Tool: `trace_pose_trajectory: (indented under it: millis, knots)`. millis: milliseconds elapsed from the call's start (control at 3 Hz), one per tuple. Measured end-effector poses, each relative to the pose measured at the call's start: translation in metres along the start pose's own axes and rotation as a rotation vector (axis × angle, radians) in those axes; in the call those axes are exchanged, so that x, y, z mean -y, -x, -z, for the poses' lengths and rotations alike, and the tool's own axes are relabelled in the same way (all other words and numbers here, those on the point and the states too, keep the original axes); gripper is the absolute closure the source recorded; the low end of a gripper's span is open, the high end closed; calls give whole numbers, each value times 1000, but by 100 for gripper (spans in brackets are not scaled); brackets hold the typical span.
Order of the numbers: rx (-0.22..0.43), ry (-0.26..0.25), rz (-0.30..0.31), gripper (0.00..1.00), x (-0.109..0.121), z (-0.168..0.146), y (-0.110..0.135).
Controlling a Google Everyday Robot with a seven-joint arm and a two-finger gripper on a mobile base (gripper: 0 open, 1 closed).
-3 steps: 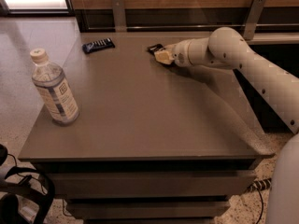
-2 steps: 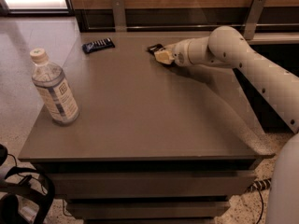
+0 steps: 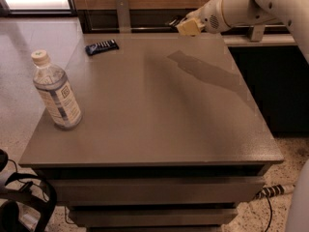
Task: Move rxbar chocolate near blue plastic bottle
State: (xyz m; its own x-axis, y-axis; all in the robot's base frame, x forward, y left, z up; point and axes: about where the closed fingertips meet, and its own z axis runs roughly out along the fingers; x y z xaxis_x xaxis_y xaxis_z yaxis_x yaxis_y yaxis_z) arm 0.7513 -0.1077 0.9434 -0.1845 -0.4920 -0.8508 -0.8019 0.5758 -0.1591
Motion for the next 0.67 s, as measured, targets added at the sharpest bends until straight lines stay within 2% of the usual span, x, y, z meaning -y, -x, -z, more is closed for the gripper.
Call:
trace_pose_trajectory:
  millis: [333, 667]
  knots:
    - [-14, 23, 29, 100, -4, 20, 13]
    - [17, 59, 30, 100, -20, 38, 17]
